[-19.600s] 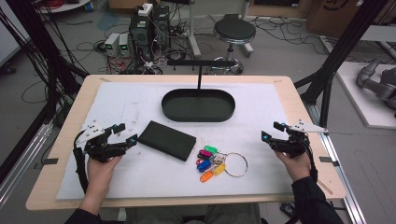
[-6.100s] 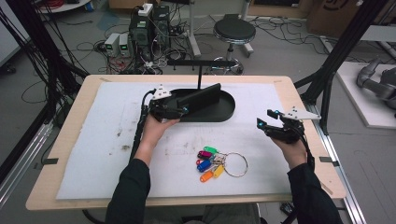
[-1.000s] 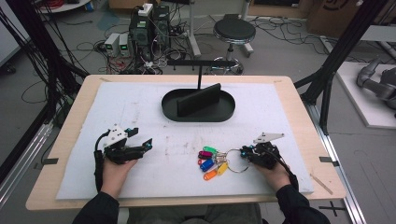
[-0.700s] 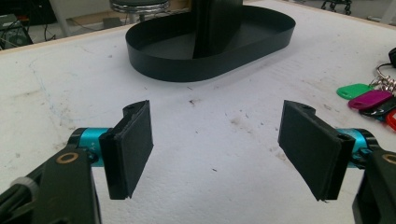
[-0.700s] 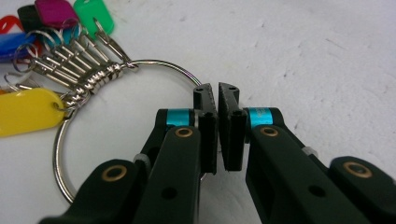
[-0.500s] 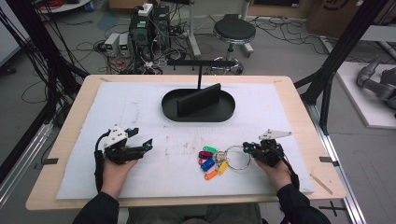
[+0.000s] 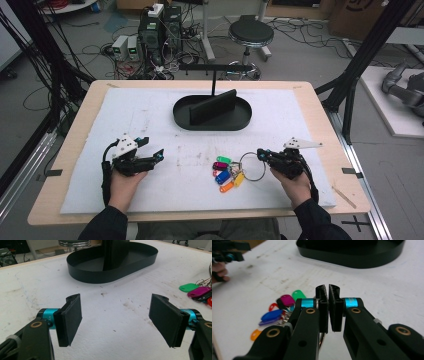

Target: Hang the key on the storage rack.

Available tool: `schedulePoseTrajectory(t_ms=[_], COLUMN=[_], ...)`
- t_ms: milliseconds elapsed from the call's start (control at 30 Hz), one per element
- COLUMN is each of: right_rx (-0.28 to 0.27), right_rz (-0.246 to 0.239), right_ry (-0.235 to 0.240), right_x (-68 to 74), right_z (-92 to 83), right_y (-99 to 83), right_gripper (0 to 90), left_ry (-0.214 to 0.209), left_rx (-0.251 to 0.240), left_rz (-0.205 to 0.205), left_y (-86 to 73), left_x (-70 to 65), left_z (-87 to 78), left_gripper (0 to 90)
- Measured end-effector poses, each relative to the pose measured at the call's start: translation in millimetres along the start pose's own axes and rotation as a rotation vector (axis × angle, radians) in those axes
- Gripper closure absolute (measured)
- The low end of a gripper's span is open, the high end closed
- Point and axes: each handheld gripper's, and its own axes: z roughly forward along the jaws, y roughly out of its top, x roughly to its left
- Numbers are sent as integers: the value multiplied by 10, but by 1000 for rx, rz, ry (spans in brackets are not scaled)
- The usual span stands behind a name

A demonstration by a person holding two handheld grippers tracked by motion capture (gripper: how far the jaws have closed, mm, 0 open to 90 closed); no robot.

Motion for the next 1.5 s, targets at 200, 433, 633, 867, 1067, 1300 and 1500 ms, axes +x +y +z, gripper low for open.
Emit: schedulePoseTrajectory(t_ms=[200, 433, 633, 867, 1067, 1300, 1500], right_rx=[33, 76, 68, 46, 19, -1, -17], right_rz=[-7, -26, -59, -114, -160, -179, -201], right_ry=[29, 59, 85, 102, 116, 131, 157], right_x=[55, 89, 126, 167, 195, 188, 201], right_z=[43, 89, 87, 47, -26, -81, -105], right_y=[1, 14, 62, 195, 356, 452, 554], right_gripper=[862, 864, 871, 873, 873, 873, 873], left_ry=[-2, -14, -31, -118, -205, -294, -337], left_rx=[2, 0, -7, -45, -68, -80, -78], left_rz=[3, -5, -16, -17, 9, 22, 52], left_y=[1, 3, 9, 60, 169, 312, 444], left_x=[1, 5, 14, -17, -127, -262, -355], left_z=[0, -4, -11, 4, 54, 146, 242], left_gripper=[264, 267, 274, 274, 274, 268, 252])
